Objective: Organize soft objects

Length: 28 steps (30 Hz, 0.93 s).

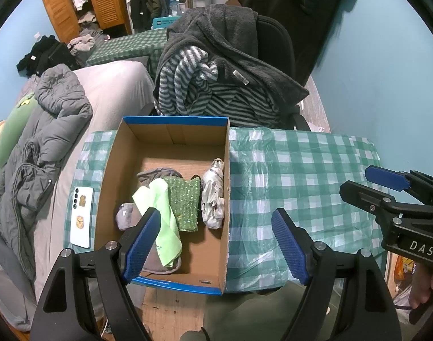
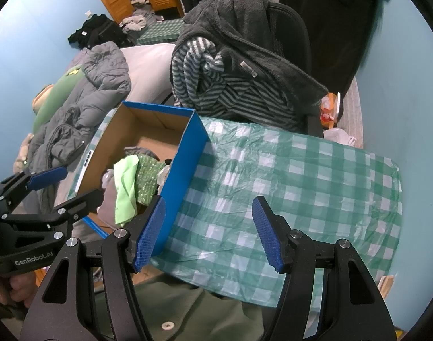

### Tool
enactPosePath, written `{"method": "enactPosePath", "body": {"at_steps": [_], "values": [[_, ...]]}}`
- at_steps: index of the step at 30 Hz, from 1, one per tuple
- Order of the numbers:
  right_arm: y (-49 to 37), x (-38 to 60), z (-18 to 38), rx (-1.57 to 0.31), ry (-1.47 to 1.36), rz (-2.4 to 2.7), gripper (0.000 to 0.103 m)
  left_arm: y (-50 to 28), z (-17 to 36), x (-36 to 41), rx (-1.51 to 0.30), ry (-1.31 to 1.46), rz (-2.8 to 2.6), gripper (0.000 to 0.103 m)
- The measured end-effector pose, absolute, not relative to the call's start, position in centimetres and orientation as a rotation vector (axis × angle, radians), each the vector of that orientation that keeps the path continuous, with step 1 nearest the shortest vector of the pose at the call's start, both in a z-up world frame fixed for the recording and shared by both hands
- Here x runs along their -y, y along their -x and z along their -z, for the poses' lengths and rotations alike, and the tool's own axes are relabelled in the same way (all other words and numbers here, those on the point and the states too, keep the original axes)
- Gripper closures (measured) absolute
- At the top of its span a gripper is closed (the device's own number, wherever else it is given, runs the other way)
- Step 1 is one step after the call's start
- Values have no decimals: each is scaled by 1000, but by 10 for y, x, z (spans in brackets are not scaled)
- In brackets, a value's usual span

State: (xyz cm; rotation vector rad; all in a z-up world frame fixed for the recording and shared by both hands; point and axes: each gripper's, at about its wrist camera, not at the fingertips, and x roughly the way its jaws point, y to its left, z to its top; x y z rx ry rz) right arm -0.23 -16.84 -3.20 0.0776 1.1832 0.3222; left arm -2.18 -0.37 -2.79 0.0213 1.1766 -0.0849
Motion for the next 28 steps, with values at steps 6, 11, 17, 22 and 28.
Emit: {"method": "enactPosePath", "body": {"at_steps": [6,11,17,22,28], "values": [[2,168,32,-1182,-77,-323,40,22,28,2,-1182,-18,83,22],[2,168,32,-1183,-77,-322,40,23,28,2,-1183,-19,85,22],[2,168,32,-1184,-78,-322,40,22,28,3,-1183,-20,86,22],[2,169,32,-1184,-79,-322,40,23,28,3,-1183,-16,87,22],[2,169,32,-1184,-77,-324,40,26,29,1,-1178,-8,88,22]]}}
